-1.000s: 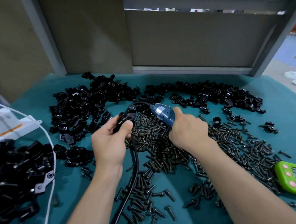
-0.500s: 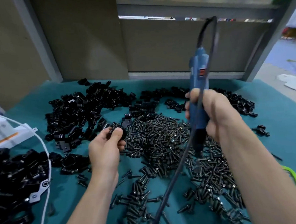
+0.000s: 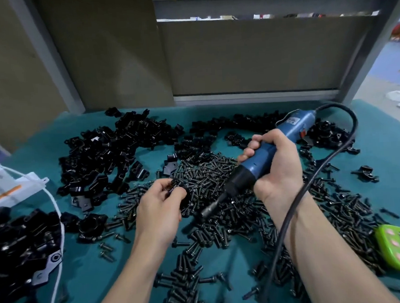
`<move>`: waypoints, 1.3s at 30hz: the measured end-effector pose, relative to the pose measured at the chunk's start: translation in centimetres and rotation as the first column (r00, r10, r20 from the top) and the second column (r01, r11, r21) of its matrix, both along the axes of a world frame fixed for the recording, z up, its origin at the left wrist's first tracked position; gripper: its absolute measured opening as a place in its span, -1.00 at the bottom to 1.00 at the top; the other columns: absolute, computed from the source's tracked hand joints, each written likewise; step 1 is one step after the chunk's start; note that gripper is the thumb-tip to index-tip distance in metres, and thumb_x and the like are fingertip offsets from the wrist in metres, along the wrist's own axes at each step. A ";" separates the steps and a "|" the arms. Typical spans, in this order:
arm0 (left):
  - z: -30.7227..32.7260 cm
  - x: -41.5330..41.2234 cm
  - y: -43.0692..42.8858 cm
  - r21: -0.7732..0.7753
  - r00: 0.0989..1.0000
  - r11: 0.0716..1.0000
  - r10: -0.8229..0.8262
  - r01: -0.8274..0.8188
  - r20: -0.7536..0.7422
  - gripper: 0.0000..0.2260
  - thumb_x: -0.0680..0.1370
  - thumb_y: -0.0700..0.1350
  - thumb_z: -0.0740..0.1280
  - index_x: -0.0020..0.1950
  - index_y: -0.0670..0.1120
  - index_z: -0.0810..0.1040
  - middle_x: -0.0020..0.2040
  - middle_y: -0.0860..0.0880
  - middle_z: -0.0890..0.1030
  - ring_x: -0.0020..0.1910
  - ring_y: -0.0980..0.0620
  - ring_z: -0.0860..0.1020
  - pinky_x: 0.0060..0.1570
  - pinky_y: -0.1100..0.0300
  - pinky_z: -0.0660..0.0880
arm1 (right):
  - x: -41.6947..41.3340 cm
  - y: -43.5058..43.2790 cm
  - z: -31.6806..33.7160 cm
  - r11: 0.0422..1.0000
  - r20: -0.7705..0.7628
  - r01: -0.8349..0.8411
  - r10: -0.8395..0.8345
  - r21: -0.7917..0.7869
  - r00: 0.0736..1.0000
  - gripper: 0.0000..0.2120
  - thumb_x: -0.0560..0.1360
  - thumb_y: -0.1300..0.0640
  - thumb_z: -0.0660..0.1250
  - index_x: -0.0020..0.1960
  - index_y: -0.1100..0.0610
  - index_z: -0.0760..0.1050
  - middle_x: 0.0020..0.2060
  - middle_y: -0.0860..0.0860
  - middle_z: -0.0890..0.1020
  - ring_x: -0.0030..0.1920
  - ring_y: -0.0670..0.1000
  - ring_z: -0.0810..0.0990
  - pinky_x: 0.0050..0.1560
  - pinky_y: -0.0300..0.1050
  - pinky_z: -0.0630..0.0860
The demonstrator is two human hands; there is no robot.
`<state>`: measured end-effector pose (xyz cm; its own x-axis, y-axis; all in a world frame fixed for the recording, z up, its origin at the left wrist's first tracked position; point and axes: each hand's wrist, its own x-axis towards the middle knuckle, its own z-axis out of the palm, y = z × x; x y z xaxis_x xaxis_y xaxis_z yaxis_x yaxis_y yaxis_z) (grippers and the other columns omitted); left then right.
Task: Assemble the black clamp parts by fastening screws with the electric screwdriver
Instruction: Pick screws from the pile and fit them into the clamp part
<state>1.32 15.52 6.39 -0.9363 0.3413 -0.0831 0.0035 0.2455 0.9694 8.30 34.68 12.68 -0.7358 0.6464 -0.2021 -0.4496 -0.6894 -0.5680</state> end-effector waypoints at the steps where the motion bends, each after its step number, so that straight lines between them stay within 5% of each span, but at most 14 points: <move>1: 0.1 0.0 0.0 -0.007 1.000 1.000 -0.019 0.019 0.007 -0.82 0.51 0.15 0.36 0.10 0.31 0.55 -0.43 0.09 0.53 -0.46 0.12 0.44 -0.30 0.08 0.37 | 0.0 0.1 -0.2 1.000 -0.005 0.019 -0.019 -0.013 1.000 -0.90 0.46 0.28 0.30 -0.15 0.16 0.39 -0.38 0.01 0.46 -0.45 -0.02 0.40 -0.36 -0.17 0.45; 4: 0.1 0.0 0.2 0.008 0.998 0.998 -0.068 0.067 0.012 -0.70 0.30 0.26 0.36 0.03 0.43 0.57 -0.30 0.11 0.65 -0.38 0.07 0.50 -0.21 0.04 0.46 | 0.0 0.4 -0.5 0.995 -0.018 0.084 -0.085 -0.046 0.996 -0.90 0.46 0.28 0.30 -0.16 0.16 0.40 -0.38 0.01 0.47 -0.45 -0.01 0.41 -0.35 -0.16 0.46; 9: -0.1 0.2 0.4 -0.055 0.993 0.994 -0.100 0.097 -0.062 -0.69 0.39 0.06 0.63 0.05 0.37 0.69 -0.04 0.24 0.74 0.02 0.14 0.70 0.21 -0.08 0.60 | 0.5 1.1 -0.7 0.976 -0.071 0.183 -0.191 -0.115 0.979 -0.88 0.44 0.29 0.32 -0.15 0.15 0.39 -0.36 0.02 0.48 -0.44 0.02 0.42 -0.31 -0.15 0.46; 15: -0.3 0.5 0.3 -0.124 0.990 0.987 -0.113 0.103 -0.082 -0.61 0.31 0.07 0.69 0.11 0.18 0.73 0.01 0.13 0.75 0.05 0.07 0.71 0.24 -0.10 0.61 | 0.6 1.0 -0.5 0.967 -0.091 0.213 -0.227 -0.143 0.970 -0.90 0.45 0.27 0.32 -0.17 0.14 0.41 -0.36 0.01 0.49 -0.43 0.01 0.43 -0.29 -0.16 0.47; 20: -0.4 0.5 0.2 -0.143 0.980 0.980 -0.155 0.137 -0.128 -0.75 0.36 0.03 0.66 -0.02 0.21 0.73 -0.15 0.14 0.74 -0.19 0.04 0.71 -0.01 -0.03 0.68 | 0.6 0.9 -0.5 0.966 -0.109 0.207 -0.226 -0.157 0.968 -0.91 0.46 0.26 0.31 -0.17 0.14 0.41 -0.36 0.01 0.49 -0.42 0.01 0.43 -0.29 -0.16 0.47; 26: -0.5 0.7 0.2 -0.137 0.970 0.976 -0.190 0.170 -0.149 -0.88 0.40 -0.05 0.56 -0.12 0.12 0.68 -0.44 0.12 0.57 -0.52 0.11 0.40 -0.47 0.25 0.29 | 0.6 0.5 -0.8 0.969 -0.133 0.193 -0.214 -0.156 0.968 -0.91 0.46 0.26 0.31 -0.17 0.14 0.41 -0.36 0.02 0.49 -0.43 0.01 0.43 -0.29 -0.16 0.47; 39: 0.1 1.5 1.0 -0.248 0.983 0.967 -0.097 0.057 -0.153 -0.86 0.38 -0.07 0.52 -0.27 -0.03 0.58 -0.55 0.16 0.50 -0.63 0.19 0.35 -0.63 0.31 0.26 | -0.1 -0.8 -0.9 0.969 -0.206 0.209 -0.233 -0.129 0.951 -0.87 0.48 0.32 0.24 -0.16 0.13 0.35 -0.39 0.03 0.47 -0.44 0.01 0.42 -0.30 -0.14 0.45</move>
